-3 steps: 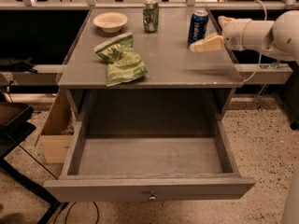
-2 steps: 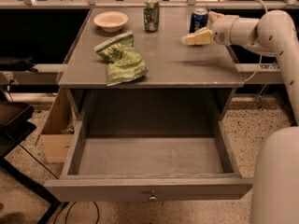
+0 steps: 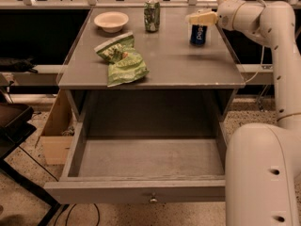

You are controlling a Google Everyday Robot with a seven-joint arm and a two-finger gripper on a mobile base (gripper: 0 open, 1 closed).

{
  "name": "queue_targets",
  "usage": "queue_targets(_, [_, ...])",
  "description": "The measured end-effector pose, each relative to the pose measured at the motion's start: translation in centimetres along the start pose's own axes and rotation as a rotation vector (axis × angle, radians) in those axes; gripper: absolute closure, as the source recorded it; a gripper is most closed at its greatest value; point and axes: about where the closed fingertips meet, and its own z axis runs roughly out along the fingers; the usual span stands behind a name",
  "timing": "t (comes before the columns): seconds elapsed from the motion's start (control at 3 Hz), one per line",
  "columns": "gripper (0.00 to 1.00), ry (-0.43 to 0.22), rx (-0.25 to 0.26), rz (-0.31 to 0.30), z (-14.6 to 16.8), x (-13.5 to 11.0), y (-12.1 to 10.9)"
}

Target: Place pepsi can into top drawer

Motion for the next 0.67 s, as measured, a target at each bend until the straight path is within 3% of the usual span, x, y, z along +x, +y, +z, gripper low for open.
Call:
queue_targets(0.33, [0.0, -0.003, 0.002, -0.004, -0.06, -0.31, -0.08])
queue_targets(0.67, [0.0, 0.043, 0.003, 0.012, 0.2, 0.49, 0.28])
